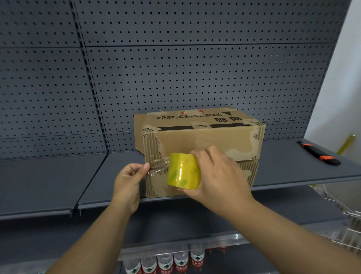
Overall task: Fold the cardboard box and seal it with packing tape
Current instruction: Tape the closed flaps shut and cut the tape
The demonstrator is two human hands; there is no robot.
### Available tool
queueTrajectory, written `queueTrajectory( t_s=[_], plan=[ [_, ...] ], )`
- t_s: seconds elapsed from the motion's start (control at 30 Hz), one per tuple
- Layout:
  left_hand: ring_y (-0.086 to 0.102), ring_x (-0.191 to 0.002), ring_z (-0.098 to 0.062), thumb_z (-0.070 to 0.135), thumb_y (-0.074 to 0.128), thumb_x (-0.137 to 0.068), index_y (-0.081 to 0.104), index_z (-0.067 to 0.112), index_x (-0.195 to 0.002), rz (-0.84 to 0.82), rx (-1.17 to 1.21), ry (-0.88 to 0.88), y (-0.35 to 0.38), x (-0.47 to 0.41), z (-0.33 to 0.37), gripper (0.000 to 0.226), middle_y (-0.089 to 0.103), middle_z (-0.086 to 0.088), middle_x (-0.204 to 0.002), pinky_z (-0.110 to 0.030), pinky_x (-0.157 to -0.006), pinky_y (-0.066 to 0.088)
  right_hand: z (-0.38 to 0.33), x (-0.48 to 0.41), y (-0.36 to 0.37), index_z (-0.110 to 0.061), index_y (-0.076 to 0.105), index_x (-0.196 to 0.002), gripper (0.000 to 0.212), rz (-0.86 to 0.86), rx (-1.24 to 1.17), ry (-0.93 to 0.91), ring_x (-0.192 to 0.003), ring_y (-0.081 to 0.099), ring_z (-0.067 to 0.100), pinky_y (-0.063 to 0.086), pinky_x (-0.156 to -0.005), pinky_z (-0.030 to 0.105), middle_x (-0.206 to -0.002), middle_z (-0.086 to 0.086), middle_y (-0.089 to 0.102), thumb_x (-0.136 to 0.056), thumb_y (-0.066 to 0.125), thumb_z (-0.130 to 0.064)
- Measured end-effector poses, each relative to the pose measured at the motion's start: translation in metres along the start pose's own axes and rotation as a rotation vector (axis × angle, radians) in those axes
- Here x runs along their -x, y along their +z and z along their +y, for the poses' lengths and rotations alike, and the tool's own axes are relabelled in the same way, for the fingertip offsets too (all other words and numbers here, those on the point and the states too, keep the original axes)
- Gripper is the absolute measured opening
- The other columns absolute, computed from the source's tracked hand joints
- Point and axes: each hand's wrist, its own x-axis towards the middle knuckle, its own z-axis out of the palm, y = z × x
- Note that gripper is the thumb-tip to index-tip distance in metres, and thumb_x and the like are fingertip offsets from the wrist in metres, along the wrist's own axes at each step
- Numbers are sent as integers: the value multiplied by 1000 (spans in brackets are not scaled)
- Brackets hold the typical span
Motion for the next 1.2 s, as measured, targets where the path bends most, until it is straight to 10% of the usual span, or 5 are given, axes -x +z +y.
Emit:
queueTrajectory(
  t_s=[0.43,1.2],
  plan=[
    [63,-56,-4,12,51,-92,52,11,-73,-42,91,-34,0,-10,-7,19,68,6,-60,-18,-54,52,-3,5,15,-15,57,-98,63,74,63,-52,-66,59,21,47,-55,29,-78,3,56,-53,75,-55],
    [57,-73,-16,12,55,-87,49,20,-66,-29,406,-221,6,-22,-13,23,65,4,-64,-36,-75,47,-4,3,23,-16,54,-103,70,58,120,-85,-72,60,20,48,-61,30,-83,2,58,-51,75,-58]
  ],
)
